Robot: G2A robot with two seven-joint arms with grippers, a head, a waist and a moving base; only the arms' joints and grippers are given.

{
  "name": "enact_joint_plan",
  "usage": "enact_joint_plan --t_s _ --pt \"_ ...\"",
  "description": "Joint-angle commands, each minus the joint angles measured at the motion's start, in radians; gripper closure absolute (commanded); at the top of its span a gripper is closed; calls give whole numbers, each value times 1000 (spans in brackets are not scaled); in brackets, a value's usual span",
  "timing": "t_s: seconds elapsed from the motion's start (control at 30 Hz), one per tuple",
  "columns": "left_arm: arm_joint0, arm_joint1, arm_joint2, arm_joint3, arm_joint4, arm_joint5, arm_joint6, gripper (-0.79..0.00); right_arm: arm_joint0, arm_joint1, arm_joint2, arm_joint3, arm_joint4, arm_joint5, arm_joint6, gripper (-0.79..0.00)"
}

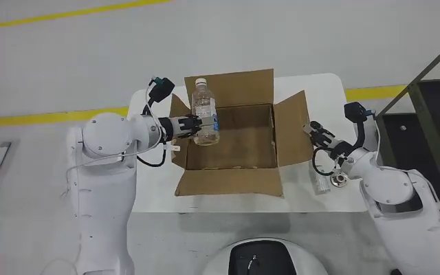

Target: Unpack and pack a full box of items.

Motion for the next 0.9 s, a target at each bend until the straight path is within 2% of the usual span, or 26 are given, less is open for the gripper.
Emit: enact_joint_plan --t_s 0.0,0.13,0.37,0.6,0.87 --pt "23 -1 8 0 -25 -6 29 0 -7 0 -2 0 -2 -4 -14 0" --pt "40 -12 57 23 -155 51 64 0 -11 1 1 -7 17 -6 -28 0" --pt "26 -8 187 129 -98 64 63 0 5 5 9 -43 54 -13 -16 0" --pt "22 11 219 192 -44 74 72 0 3 10 10 -54 58 -7 -5 0" --pt "14 32 251 187 12 69 67 0 -7 15 7 -45 56 -2 -3 0"
